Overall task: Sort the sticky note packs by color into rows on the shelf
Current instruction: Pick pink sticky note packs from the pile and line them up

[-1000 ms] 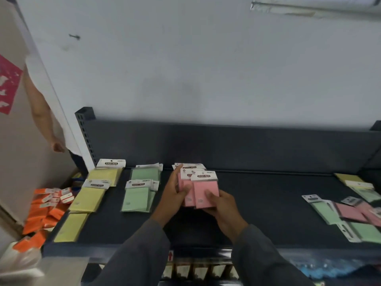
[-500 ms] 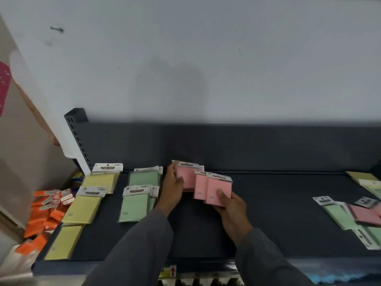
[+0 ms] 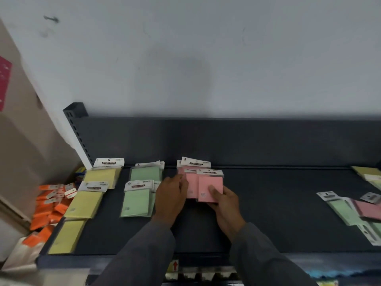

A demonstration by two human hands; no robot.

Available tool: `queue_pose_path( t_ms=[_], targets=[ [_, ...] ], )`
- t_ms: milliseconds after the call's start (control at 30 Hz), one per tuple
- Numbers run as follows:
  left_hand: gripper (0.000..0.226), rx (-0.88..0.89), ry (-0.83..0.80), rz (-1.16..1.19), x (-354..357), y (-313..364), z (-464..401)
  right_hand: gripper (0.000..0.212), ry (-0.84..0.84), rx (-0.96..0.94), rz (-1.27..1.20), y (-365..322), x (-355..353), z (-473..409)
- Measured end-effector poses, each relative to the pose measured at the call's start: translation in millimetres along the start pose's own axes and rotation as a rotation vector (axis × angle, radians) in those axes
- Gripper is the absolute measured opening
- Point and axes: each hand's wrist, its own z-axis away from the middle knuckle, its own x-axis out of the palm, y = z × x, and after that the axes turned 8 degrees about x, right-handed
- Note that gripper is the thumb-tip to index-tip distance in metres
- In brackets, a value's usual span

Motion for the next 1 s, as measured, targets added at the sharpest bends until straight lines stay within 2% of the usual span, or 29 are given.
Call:
queue_pose_path(
  t_ms=[100, 167, 233, 333, 533, 600, 667, 800, 933, 1000],
  targets=[
    [0.041, -0.056, -0.043, 0.089, -7, -3, 12, 0.026, -0.028, -0.005, 0.062, 9, 9, 6],
    [0.038, -0.075, -0.028, 0.113, -12, -8, 19, 0.033, -0.029, -0.046, 0.126, 15, 11, 9],
    [0.040, -0.095, -0.048, 0.176, -17, -10, 27, 0.043, -0.020, -0.116, 0.235, 20, 13, 14],
    [0.041, -0.152, -0.101, 0.264, -16, -15, 40, 0.045, -0.035, -0.222, 0.457, 26, 19, 24],
    [0.034, -0.184, -0.084, 0.142, -9, -9, 47, 0.041, 0.081, -0.309, 0.826, 35, 21, 32],
    [0.033, -0.185, -0.062, 0.167, -5, -6, 48, 0.049, 0.112, -0.311, 0.908, 43, 14, 21],
    [0.028, -0.199, -0.053, 0.185, -3, -3, 50, 0.058, 0.097, -0.297, 0.939, 55, 1, 0],
    [0.028, -0.177, -0.053, 0.194, -1, 0, 50, 0.061, 0.074, -0.311, 0.937, 46, -2, 10],
    [0.024, -0.183, -0.073, 0.193, -1, 0, 49, 0.077, 0.179, -0.284, 0.835, 16, 4, 12],
    [0.024, -0.162, -0.063, 0.184, 1, -1, 50, 0.070, 0.133, -0.231, 0.809, 5, 9, 5]
  ],
)
